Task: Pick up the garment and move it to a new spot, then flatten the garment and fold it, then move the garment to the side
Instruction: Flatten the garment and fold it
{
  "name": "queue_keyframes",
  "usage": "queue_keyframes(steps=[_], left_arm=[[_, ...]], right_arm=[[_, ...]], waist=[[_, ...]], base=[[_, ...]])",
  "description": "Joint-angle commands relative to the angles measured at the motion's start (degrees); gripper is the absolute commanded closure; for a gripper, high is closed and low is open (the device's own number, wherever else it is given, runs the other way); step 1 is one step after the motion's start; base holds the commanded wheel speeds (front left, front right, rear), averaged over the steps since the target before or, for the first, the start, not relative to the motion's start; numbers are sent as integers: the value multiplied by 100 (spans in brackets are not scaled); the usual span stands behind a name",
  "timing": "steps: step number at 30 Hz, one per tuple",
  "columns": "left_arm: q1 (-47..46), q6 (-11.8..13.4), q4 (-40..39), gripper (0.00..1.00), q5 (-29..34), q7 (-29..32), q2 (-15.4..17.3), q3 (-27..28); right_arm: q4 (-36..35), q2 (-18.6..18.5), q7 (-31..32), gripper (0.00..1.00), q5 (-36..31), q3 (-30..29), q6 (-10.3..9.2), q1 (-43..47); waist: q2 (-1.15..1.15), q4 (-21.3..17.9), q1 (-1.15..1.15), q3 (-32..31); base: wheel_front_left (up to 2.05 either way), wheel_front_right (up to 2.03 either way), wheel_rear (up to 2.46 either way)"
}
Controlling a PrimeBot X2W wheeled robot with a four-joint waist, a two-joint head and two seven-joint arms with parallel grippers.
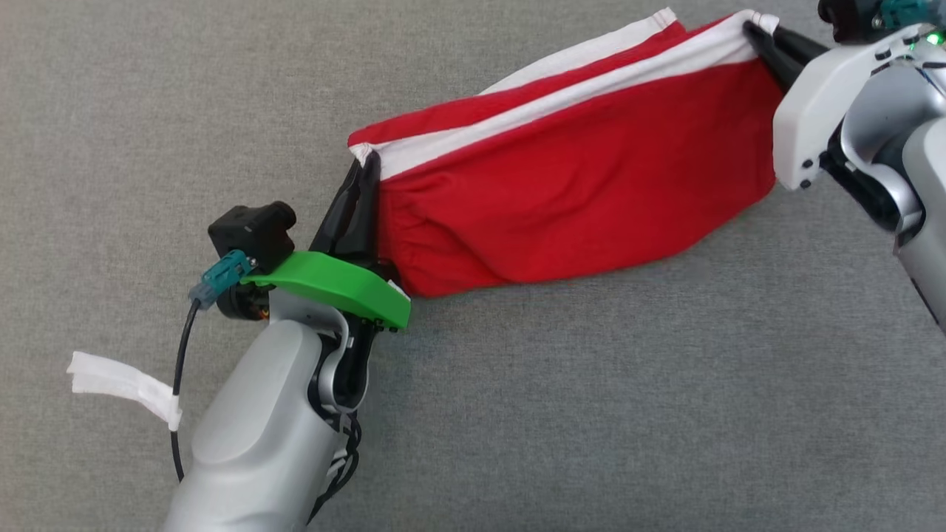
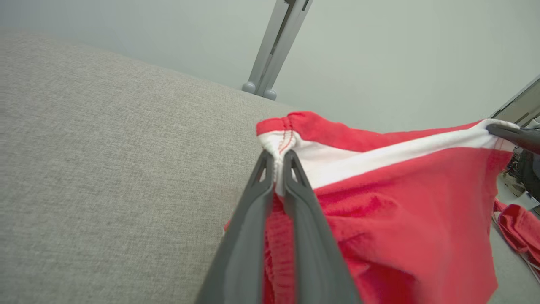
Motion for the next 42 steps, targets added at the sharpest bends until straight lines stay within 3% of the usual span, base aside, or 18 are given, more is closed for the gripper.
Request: queue_keyframes(steps=[1, 15, 16, 17, 18, 19, 26, 32, 42], left_arm=[[-145, 17, 69, 100, 52, -50, -28, 48], [-604, 18, 329, 100, 113, -93, -178, 39], [-596, 14, 295, 73, 68, -94, -179, 39], [-590, 16, 264, 9, 56, -94, -179, 33], [-584, 3, 221, 0, 33, -94, -180, 14], [-572, -27, 190, 0, 1, -94, -180, -28], [-431, -23, -64, 0, -10, -95, -179, 37], [-99, 8, -355, 0, 318, -94, -177, 474], [954, -271, -1128, 0, 1776, -89, -176, 1469]], right_arm=[[189, 14, -117, 100, -69, 22, -11, -178], [1472, 278, -793, 100, -203, 489, -11, -1055], [1555, 305, -839, 100, -181, 516, -11, -1105], [1614, 325, -883, 100, -161, 530, -11, -1135], [1691, 353, -924, 45, -148, 559, -10, -1163], [1770, 382, -966, 0, -124, 585, -10, -1191], [2160, 476, -1269, 0, 46, 760, -10, -1269], [2328, 398, -1419, 0, 289, 868, -10, -1121], [2561, 295, -1220, 0, 1033, 672, -10, -381]], waist=[[0, 193, 0, 295], [0, 338, 0, 610], [0, 340, 0, 610], [0, 341, 0, 609], [0, 341, 0, 605], [0, 342, 0, 599], [0, 341, 0, 431], [0, 363, 0, 90], [0, 387, 0, -575]], base=[[0, 0, 0], [0, 0, 0], [0, 0, 0], [0, 0, 0], [0, 0, 0], [0, 0, 0], [0, 0, 0], [0, 0, 0], [0, 0, 0]])
